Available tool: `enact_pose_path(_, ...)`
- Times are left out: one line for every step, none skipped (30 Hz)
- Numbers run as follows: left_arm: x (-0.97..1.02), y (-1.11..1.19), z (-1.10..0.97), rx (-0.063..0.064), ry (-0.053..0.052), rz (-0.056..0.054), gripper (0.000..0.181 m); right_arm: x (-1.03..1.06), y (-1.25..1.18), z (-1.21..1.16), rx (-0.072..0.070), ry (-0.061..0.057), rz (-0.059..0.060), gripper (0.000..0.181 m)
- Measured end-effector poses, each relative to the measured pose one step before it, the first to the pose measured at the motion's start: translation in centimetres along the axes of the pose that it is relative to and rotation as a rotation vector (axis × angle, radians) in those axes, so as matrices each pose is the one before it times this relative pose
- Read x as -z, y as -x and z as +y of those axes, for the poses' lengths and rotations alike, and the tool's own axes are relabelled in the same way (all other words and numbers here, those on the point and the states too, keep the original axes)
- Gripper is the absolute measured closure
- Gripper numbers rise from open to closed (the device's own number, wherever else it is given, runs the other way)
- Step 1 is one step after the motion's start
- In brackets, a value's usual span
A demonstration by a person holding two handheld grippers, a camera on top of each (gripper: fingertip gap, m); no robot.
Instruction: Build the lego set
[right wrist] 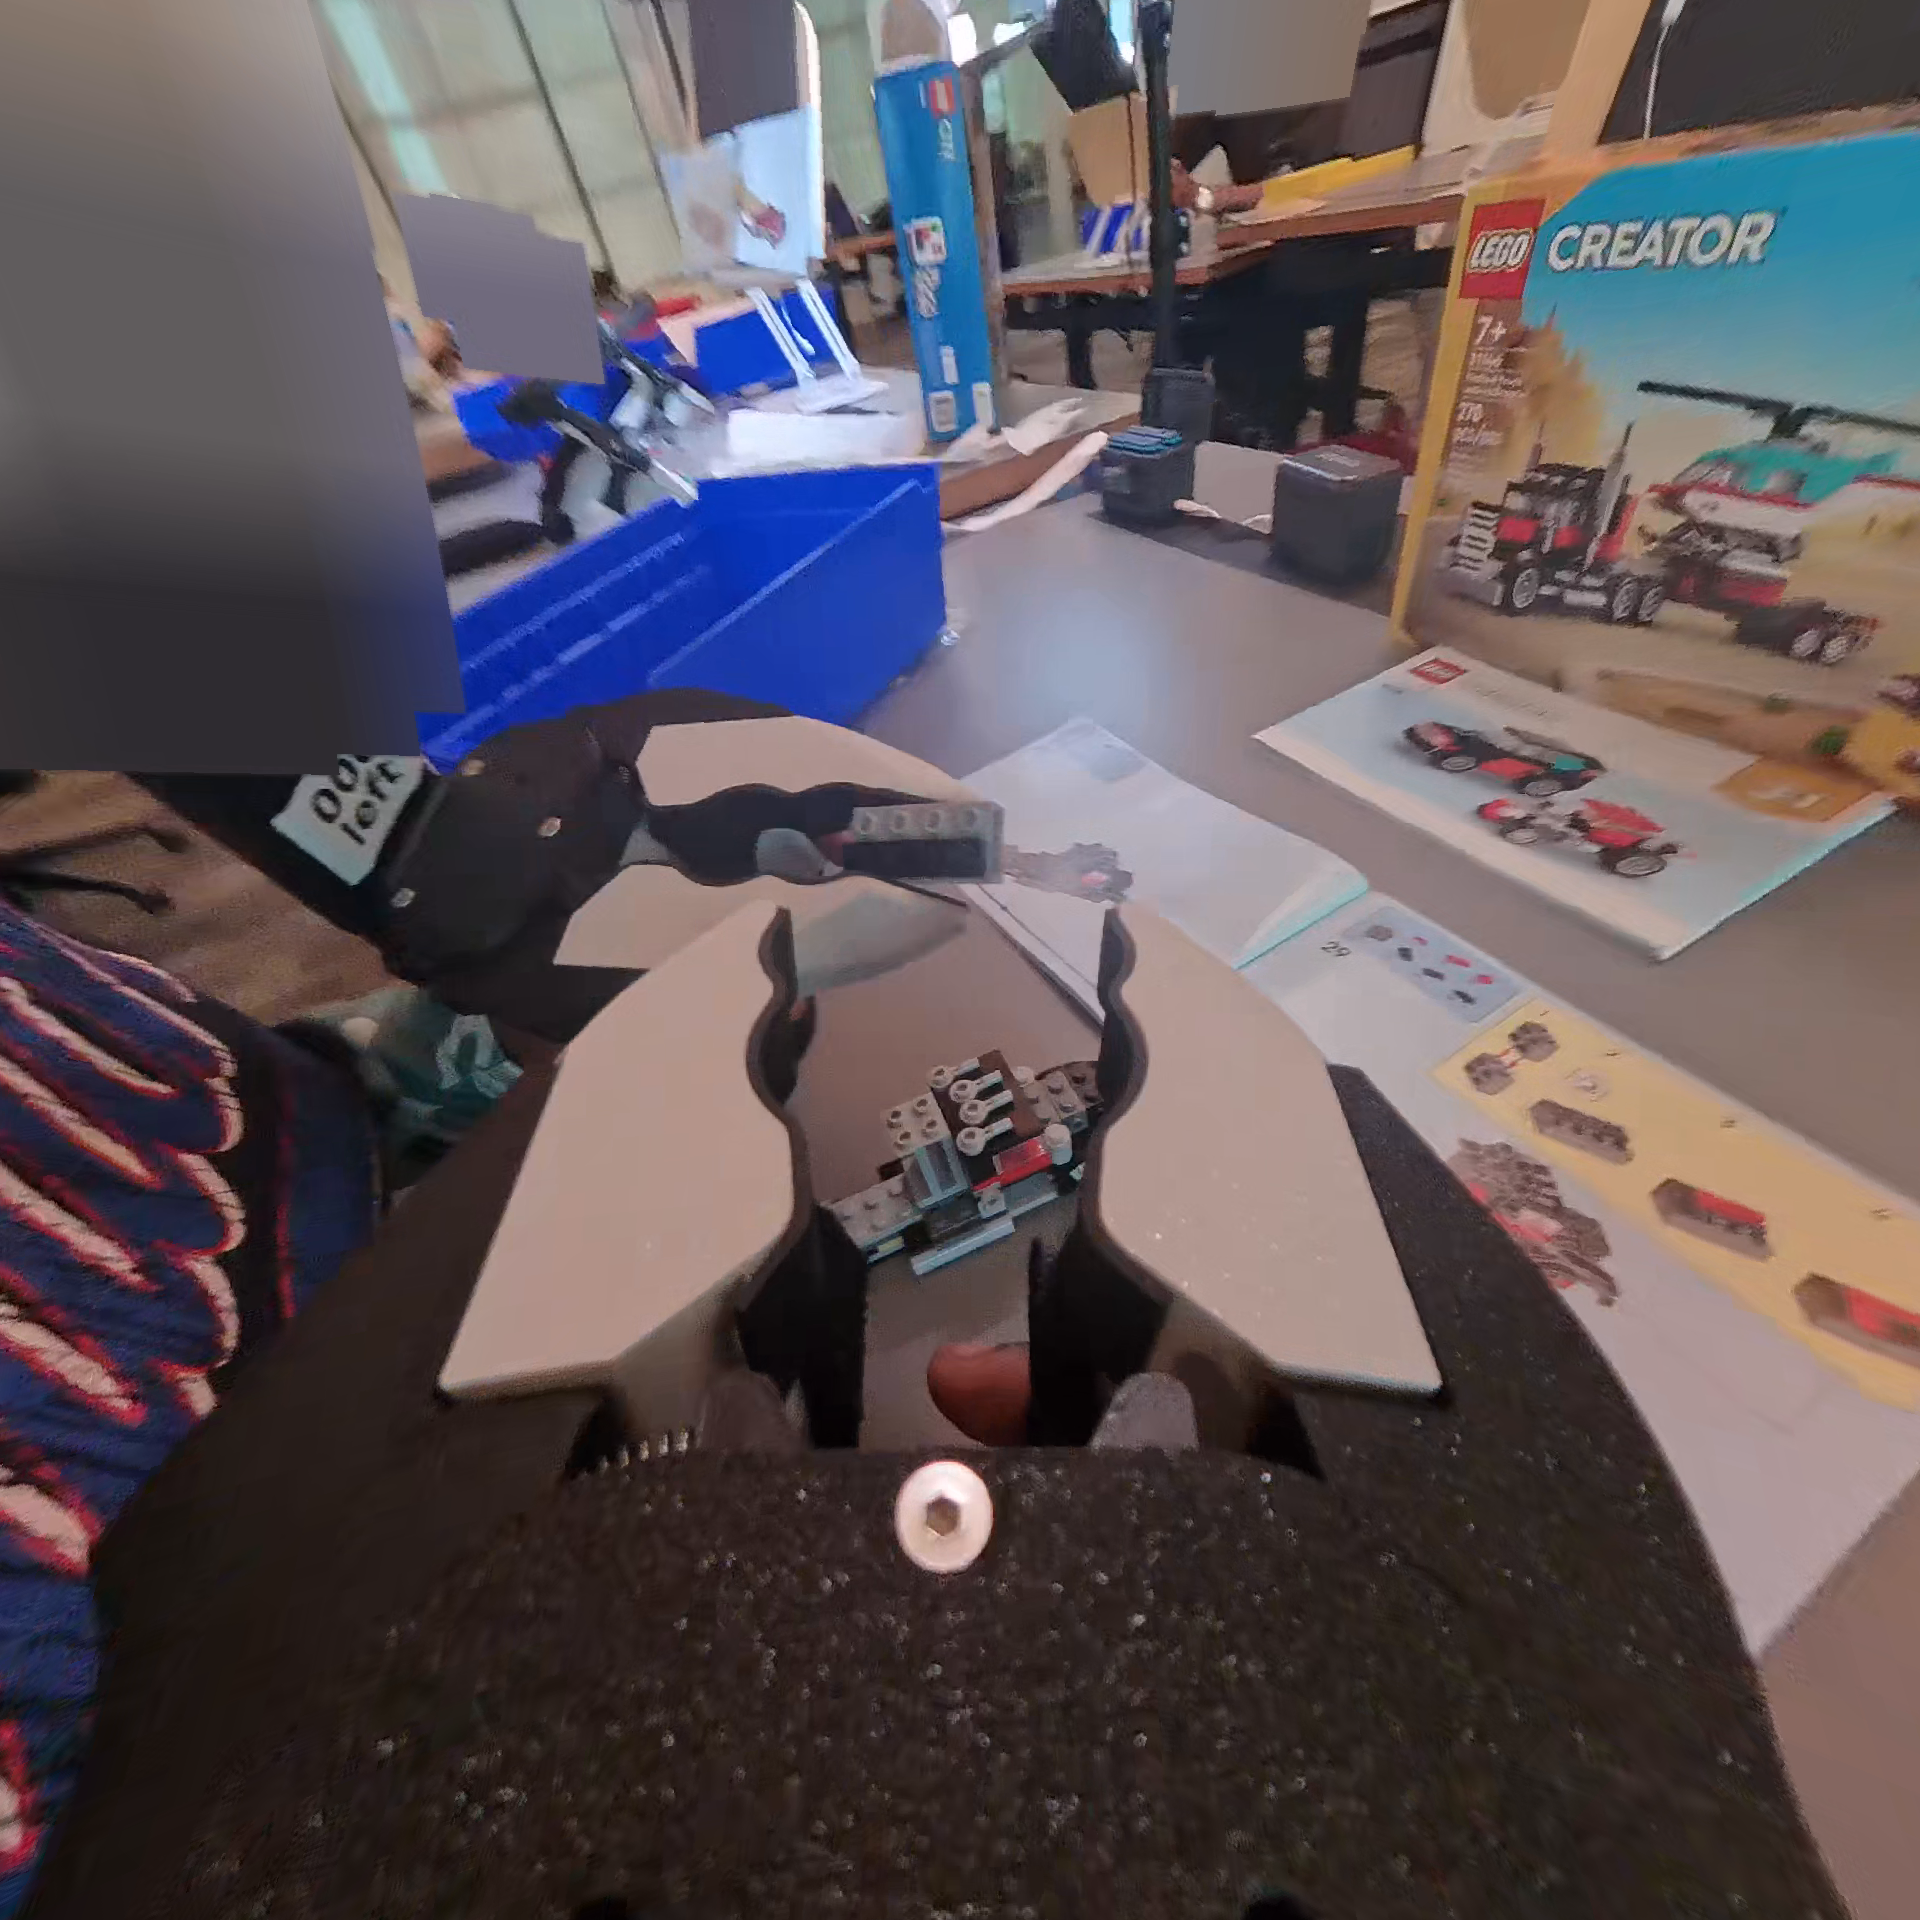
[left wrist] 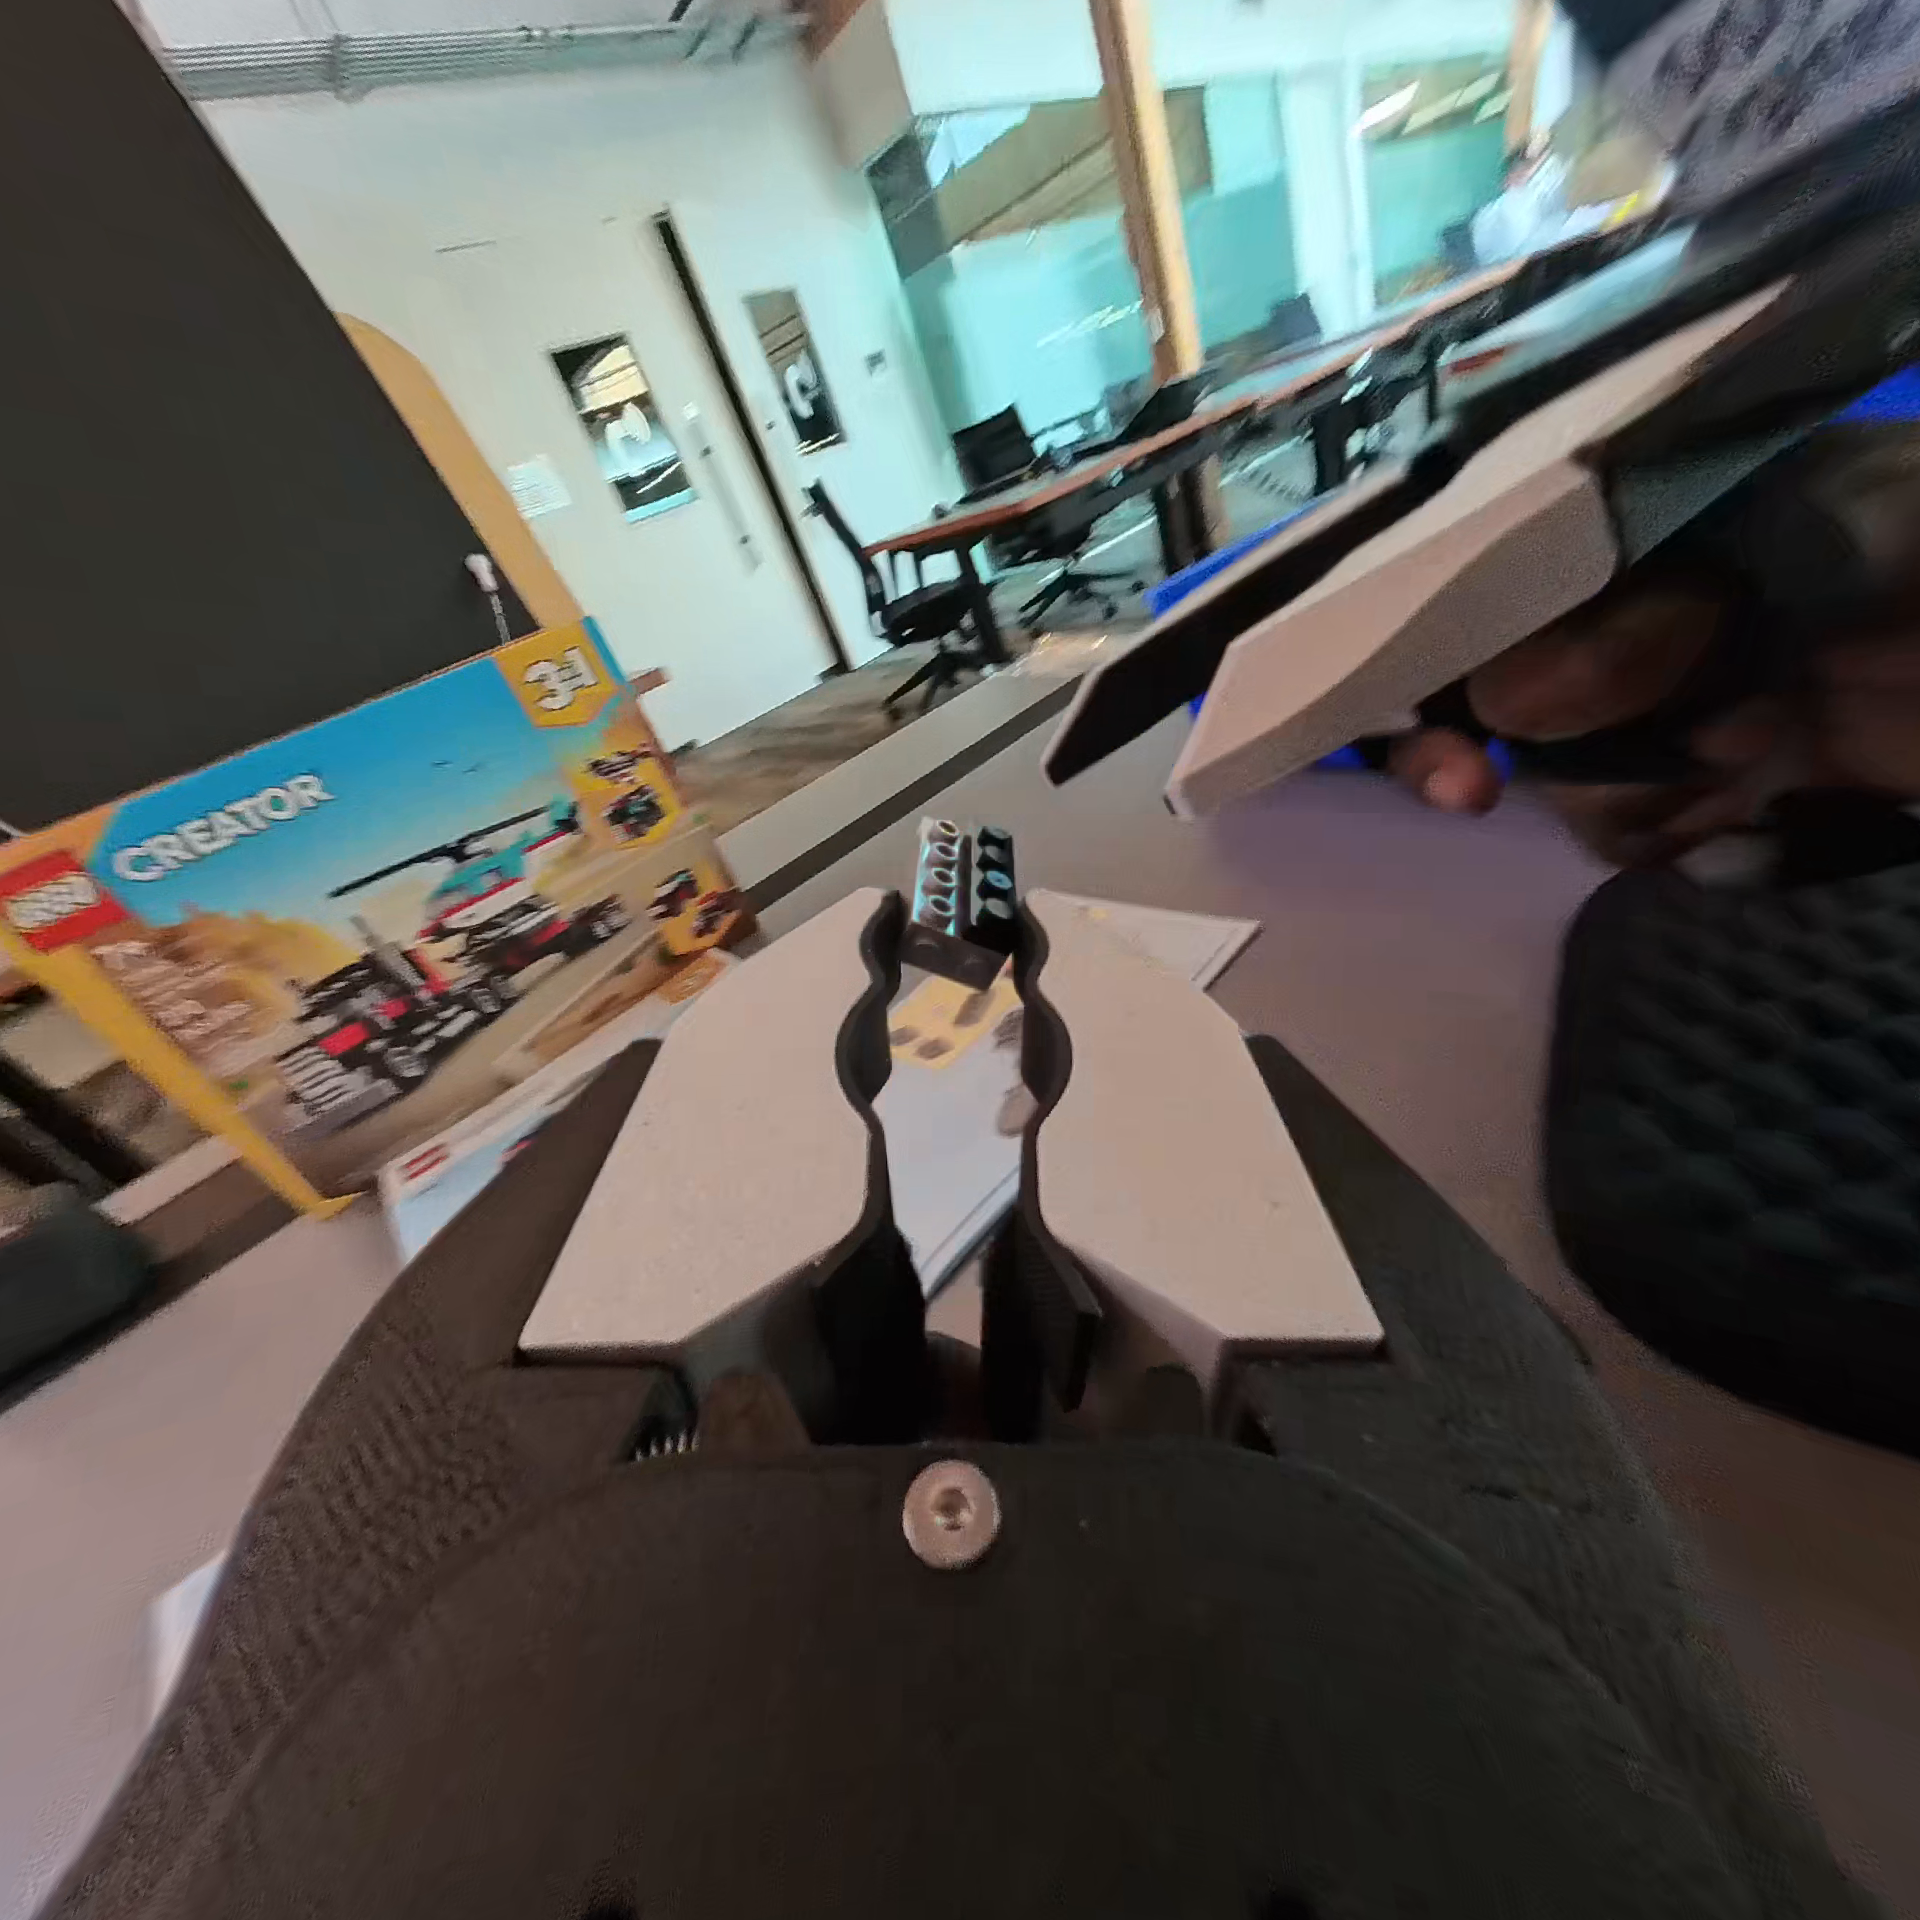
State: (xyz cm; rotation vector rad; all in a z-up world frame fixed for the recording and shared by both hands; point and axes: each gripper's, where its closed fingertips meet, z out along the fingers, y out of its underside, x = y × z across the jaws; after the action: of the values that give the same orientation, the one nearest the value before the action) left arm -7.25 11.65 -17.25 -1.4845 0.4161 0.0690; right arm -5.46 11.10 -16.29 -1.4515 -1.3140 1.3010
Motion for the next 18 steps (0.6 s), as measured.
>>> enact_pose_path(-0.112,0.219,0.338,-0.0421,0.0236,-0.0265,0.161,-0.326,0.264,0.036,0.0320,0.0202,0.0188,0.127)
enact_pose_path(-0.101,0.053,0.272,-0.0350,0.0185,-0.0187,0.161,-0.360,0.220,0.080,0.0210,0.0220,0.0135,0.130)
enact_pose_path(-0.099,-0.045,0.207,-0.0294,0.0147,-0.0126,0.161,-0.355,0.072,0.092,0.0090,0.0194,0.0141,0.132)
enact_pose_path(-0.067,-0.081,0.136,-0.0258,0.0110,-0.0099,0.161,-0.297,-0.046,0.018,0.0035,0.0107,0.0136,0.133)
enact_pose_path(-0.049,-0.083,0.058,-0.0205,0.0081,-0.0087,0.161,-0.285,-0.090,0.059,0.0013,0.0088,0.0118,0.134)
enact_pose_path(-0.056,-0.117,0.013,-0.0142,0.0054,-0.0034,0.161,-0.304,-0.043,0.187,0.0009,0.0160,0.0060,0.134)
enact_pose_path(-0.047,-0.125,-0.004,-0.0096,0.0039,0.0004,0.161,-0.318,-0.014,0.270,0.0002,0.0218,0.0049,0.134)
enact_pose_path(-0.050,-0.088,-0.009,-0.0076,0.0026,0.0002,0.161,-0.291,0.003,0.254,0.0014,0.0211,0.0054,0.133)
enact_pose_path(-0.034,-0.068,-0.007,-0.0099,0.0006,-0.0007,0.161,-0.236,-0.010,0.187,0.0009,0.0168,0.0071,0.134)
enact_pose_path(-0.020,-0.039,0.002,-0.0137,0.0015,-0.0027,0.161,-0.173,-0.009,0.110,-0.0014,0.0101,0.0053,0.136)
enact_pose_path(-0.010,-0.042,0.011,-0.0144,0.0019,-0.0042,0.161,-0.105,-0.051,0.092,0.0003,0.0074,0.0061,0.139)
enact_pose_path(0.012,-0.053,-0.007,-0.0133,0.0004,-0.0035,0.161,0.022,-0.214,0.040,0.0076,0.0028,0.0154,0.144)
enact_pose_path(0.013,-0.069,-0.047,-0.0105,-0.0013,-0.0014,0.161,0.084,-0.119,0.032,0.0158,0.0006,0.0064,0.147)
enact_pose_path(-0.010,-0.082,-0.032,-0.0057,-0.0013,0.0019,0.161,0.069,0.000,0.046,0.0030,0.0019,-0.0034,0.146)
enact_pose_path(-0.047,-0.163,0.008,0.0002,0.0006,0.0111,0.161,0.077,-0.043,0.148,0.0010,0.0071,-0.0068,0.147)
enact_pose_path(-0.076,-0.323,0.050,0.0121,0.0017,0.0279,0.160,0.147,-0.093,0.260,0.0044,0.0138,-0.0113,0.147)
enact_pose_path(-0.071,-0.448,0.067,0.0307,-0.0001,0.0443,0.158,0.250,-0.117,0.243,0.0115,0.0136,-0.0186,0.147)
enact_pose_path(-0.019,-0.414,0.065,0.0530,-0.0017,0.0527,0.154,0.413,-0.164,0.099,0.0194,0.0048,-0.0215,0.146)
